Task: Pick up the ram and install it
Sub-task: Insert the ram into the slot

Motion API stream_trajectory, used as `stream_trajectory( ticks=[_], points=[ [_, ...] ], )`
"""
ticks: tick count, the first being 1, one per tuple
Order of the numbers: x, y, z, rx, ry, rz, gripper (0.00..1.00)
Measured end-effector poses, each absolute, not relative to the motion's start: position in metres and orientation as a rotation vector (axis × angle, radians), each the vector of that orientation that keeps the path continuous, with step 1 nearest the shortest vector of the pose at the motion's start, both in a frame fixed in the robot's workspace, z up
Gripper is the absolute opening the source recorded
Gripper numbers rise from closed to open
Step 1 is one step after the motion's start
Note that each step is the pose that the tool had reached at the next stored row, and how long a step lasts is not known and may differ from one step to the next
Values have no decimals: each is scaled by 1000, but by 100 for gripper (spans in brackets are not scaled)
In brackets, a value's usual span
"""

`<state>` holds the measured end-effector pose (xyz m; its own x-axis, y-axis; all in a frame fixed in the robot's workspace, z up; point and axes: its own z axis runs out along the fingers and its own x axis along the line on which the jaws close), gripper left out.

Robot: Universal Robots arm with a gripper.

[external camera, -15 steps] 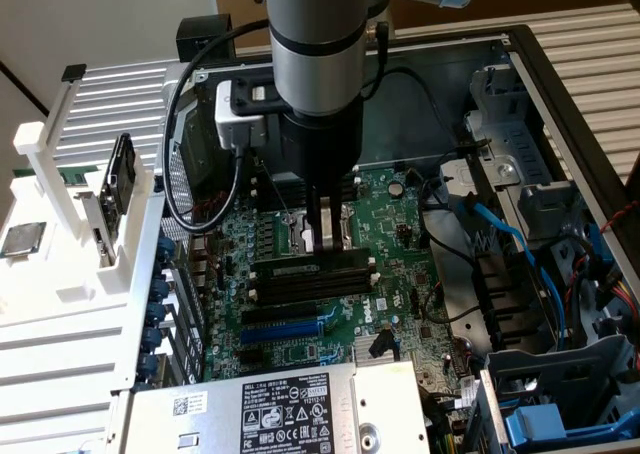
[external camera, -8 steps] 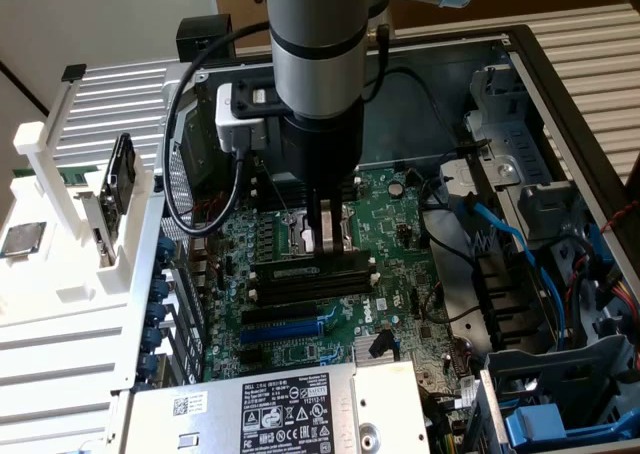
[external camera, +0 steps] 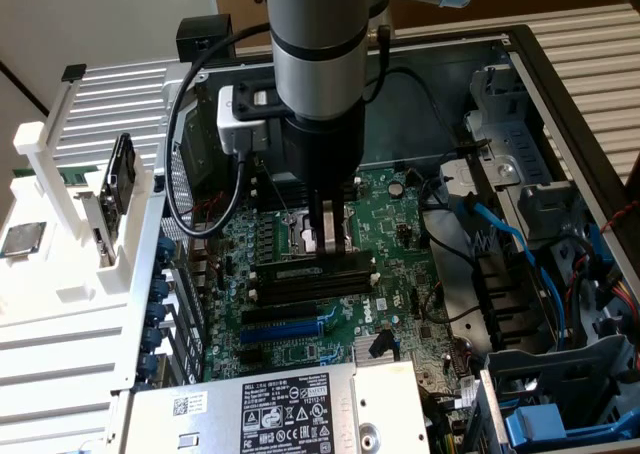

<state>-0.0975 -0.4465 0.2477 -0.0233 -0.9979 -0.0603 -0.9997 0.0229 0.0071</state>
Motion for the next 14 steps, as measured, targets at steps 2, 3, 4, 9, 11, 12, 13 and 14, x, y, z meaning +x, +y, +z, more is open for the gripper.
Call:
stream_trajectory(
  ticks=[2, 3, 4, 9, 11, 12, 13, 14],
  points=[
    [-98, -447, 247, -2168, 2218, 72, 12],
    [-98, -447, 247, -2168, 2218, 72, 12],
    [-98, -447, 247, -2168, 2219, 72, 12],
    [-99, -447, 245, -2168, 2218, 71, 12],
    [-99, -447, 245, -2169, 2218, 71, 12],
    [-100, -447, 245, -2169, 2217, 71, 12],
    [-100, -447, 244, -2169, 2217, 72, 12],
    [-100, -447, 244, -2169, 2217, 71, 12]
  ],
)
